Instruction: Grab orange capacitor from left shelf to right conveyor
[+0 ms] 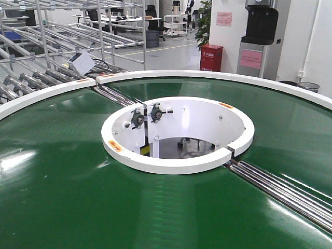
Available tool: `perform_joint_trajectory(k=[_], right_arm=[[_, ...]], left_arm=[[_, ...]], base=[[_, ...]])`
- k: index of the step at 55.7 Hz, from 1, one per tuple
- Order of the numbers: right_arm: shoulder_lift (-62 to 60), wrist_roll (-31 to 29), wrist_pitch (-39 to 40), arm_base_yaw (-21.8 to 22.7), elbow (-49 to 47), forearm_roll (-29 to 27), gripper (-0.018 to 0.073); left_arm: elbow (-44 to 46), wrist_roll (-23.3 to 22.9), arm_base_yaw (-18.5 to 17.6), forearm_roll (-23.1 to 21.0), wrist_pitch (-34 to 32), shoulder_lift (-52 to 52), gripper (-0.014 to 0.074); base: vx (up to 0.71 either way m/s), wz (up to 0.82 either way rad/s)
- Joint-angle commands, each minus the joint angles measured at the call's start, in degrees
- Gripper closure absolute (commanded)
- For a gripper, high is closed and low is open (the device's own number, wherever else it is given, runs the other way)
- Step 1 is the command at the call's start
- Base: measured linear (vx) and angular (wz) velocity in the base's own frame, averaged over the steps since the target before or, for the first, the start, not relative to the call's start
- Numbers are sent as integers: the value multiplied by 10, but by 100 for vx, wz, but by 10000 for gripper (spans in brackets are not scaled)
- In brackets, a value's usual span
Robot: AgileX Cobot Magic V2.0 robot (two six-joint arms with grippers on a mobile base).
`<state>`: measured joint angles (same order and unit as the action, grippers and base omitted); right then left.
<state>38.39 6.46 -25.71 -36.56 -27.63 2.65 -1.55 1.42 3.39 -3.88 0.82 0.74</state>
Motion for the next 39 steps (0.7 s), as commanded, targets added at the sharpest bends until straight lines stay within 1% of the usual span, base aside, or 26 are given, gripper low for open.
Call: perform_joint_trajectory(k=[1, 39], right_arm=[[-1, -2, 41, 1, -15, 6, 237], [-1, -2, 41, 1, -15, 6, 237]], left_arm=[[-19, 1, -3, -3, -47, 7, 603], [-19, 1, -3, -3, -47, 7, 603]], base=[[7, 1], [2, 0]])
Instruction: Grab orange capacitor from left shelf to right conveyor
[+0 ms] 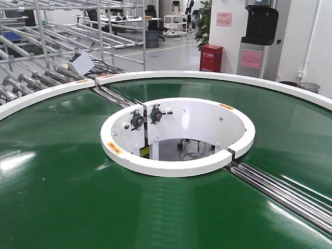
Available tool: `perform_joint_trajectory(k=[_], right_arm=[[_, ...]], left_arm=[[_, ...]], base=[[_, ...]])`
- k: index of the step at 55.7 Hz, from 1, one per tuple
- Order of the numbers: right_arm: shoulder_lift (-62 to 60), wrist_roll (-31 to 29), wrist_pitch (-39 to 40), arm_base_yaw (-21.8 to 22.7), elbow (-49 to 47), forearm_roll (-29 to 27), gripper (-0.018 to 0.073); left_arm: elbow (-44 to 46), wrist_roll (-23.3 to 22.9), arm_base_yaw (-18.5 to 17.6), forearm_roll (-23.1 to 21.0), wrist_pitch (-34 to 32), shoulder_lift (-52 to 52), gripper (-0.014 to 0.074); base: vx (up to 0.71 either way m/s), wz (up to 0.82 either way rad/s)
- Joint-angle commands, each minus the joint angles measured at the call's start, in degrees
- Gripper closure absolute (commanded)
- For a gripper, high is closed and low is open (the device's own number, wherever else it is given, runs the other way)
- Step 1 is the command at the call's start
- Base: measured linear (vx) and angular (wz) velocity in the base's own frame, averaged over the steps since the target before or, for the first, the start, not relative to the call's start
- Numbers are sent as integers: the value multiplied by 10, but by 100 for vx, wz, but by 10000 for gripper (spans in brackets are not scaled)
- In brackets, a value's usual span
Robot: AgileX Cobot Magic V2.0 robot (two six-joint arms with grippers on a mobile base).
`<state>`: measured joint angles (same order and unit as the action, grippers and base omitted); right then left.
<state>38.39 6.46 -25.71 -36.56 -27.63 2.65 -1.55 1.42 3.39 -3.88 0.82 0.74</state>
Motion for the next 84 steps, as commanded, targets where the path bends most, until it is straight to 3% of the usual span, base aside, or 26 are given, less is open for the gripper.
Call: perform_joint_trajectory(k=[1, 23, 30, 41, 47, 60, 73, 84], right_arm=[[-1, -2, 41, 1, -15, 6, 237], [-1, -1, 43, 1, -15, 2, 237], [17, -5, 83, 1, -15, 12, 237], [116, -29, 253, 1, -15, 22, 237], [197, -72, 370, 1, -15, 22, 237], [394, -136, 602, 7, -46, -22, 237], [559, -128, 750, 43, -92, 6, 237], [648, -104, 811, 47, -115, 11, 237]], left_arm=[[-19, 1, -3, -3, -47, 7, 603], [-19, 1, -3, -3, -47, 7, 603], [-19, 1, -3, -3, -47, 7, 603], [-19, 1, -3, -3, -47, 7, 603], [-19, 1, -3, -3, -47, 7, 603], [-19, 1, -3, -3, -47, 7, 603], [-19, 1, -3, -3, -47, 7, 603], [-19, 1, -3, -3, -47, 7, 603]], base=[[0, 0], [0, 0], [0, 0], [0, 0], [0, 0], [0, 0], [0, 0], [0, 0]])
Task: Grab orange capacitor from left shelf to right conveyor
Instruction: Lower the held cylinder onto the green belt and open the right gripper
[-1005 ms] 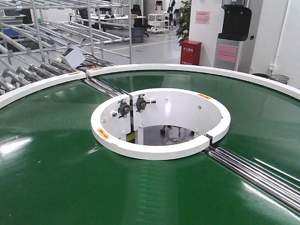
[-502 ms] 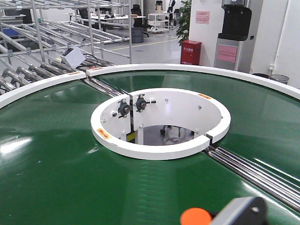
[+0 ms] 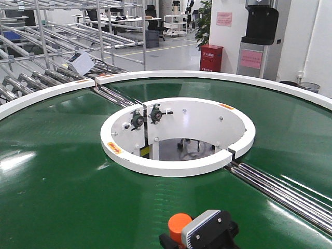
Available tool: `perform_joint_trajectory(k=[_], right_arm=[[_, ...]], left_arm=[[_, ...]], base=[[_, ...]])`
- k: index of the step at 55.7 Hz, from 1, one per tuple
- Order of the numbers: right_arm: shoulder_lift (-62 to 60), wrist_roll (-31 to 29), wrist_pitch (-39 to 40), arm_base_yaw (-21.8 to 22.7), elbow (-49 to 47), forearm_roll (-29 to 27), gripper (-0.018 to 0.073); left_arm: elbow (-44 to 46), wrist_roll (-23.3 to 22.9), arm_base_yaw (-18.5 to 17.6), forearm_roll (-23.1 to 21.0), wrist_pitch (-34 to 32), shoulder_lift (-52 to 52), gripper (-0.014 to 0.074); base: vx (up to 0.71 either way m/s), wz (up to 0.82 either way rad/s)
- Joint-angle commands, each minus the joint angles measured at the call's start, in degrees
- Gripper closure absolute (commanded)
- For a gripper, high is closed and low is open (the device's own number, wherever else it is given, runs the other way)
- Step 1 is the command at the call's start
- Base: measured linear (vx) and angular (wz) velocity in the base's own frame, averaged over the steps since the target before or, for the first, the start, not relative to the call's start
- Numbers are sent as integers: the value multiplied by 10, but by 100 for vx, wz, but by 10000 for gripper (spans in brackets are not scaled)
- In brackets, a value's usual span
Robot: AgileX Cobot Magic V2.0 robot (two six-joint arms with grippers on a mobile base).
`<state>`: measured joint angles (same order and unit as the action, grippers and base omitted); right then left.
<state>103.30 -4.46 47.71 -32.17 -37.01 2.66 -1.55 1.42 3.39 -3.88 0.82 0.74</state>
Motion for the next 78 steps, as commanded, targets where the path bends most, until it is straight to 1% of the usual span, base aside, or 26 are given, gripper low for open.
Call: perform_joint_trajectory(k=[1, 8, 23, 30, 40, 45, 50, 57, 61, 66, 73, 78], right_arm=[[5, 5, 82, 3, -22, 11, 237], [36, 4, 101, 3, -24, 6, 237], [72, 4, 102, 3, -24, 4, 222], [78, 4, 101, 3, -24, 5, 155], [78, 4, 97, 3, -24, 4, -6], [77, 4, 84, 3, -24, 4, -71], [64, 4, 50, 3, -18, 4, -109], [20, -2, 30, 3, 7, -7, -118], [-18, -11, -5, 3, 26, -27, -116], [-76, -14, -90, 3, 46, -27, -114], [-172, -10, -258, 3, 56, -27, -107], [-252, -4, -394, 3, 56, -27, -100]], left_arm=[[-19, 1, -3, -3, -47, 7, 603], [-19, 1, -3, -3, -47, 7, 603], [-19, 1, -3, -3, -47, 7, 603], [-19, 1, -3, -3, -47, 7, 603], [-19, 1, -3, -3, -47, 7, 603], [-19, 1, -3, -3, -47, 7, 603], [-19, 1, -3, -3, -47, 7, 603], [-19, 1, -3, -3, -47, 7, 603], [-19, 1, -3, -3, -47, 7, 603], [-19, 1, -3, -3, -47, 7, 603], [-19, 1, -3, -3, -47, 7, 603], [-19, 1, -3, -3, -47, 7, 603]], base=[[0, 0], [0, 0], [0, 0], [0, 0], [0, 0], [0, 0], [0, 0], [0, 0], [0, 0], [0, 0], [0, 0], [0, 0]])
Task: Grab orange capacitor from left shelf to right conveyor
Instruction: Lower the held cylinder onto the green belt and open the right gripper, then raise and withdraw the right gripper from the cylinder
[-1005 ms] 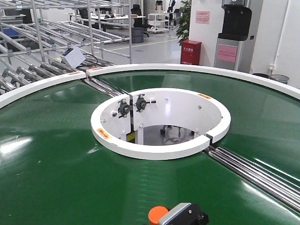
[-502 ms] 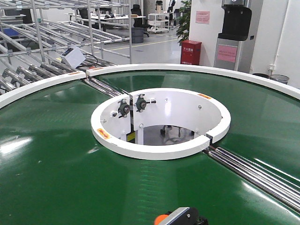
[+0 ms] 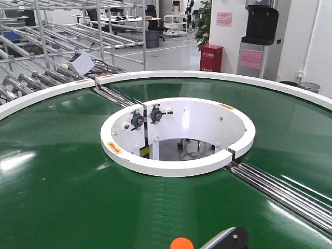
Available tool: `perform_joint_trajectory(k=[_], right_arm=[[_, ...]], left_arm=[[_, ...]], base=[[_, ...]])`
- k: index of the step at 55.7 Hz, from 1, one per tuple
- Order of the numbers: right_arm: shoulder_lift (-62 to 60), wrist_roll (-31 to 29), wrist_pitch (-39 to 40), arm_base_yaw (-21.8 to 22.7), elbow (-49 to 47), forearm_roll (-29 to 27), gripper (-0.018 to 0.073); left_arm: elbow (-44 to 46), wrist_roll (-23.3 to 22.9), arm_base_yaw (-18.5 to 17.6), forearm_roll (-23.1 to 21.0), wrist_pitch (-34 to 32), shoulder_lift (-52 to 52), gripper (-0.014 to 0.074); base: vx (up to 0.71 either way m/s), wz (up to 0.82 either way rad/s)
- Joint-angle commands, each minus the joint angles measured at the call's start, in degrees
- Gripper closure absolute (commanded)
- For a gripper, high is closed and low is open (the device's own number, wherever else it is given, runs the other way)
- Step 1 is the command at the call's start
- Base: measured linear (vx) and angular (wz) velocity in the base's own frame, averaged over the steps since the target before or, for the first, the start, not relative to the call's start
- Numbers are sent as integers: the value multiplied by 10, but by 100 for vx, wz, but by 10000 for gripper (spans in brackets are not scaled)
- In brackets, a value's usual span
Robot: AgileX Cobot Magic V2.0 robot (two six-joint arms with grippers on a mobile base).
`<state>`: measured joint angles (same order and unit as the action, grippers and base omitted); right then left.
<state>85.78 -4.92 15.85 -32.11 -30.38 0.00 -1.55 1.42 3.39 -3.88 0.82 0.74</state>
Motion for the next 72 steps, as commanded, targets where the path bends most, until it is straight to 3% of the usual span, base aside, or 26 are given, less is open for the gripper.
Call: perform_joint_trajectory(k=[1, 12, 20, 29, 44, 66, 72], right_arm=[[-96, 3, -93, 2, -11, 0, -97], [-285, 43, -305, 2, -11, 9, -57], [-415, 112, -420, 2, -12, 59, -22], [-513, 109, -524, 2, -12, 70, -15], [-599, 77, -555, 2, -11, 80, -15], [-608, 20, -563, 2, -11, 14, -14], [-608, 22, -563, 2, -11, 16, 57]], left_arm=[[-19, 1, -3, -3, -47, 7, 603], [-19, 1, -3, -3, -47, 7, 603], [-19, 1, -3, -3, -47, 7, 603], [-19, 1, -3, -3, -47, 7, 603], [-19, 1, -3, -3, -47, 7, 603], [-19, 1, -3, -3, -47, 7, 603], [-19, 1, -3, -3, -47, 7, 603]], base=[[0, 0], [0, 0], [0, 0], [0, 0], [0, 0], [0, 0], [0, 0]])
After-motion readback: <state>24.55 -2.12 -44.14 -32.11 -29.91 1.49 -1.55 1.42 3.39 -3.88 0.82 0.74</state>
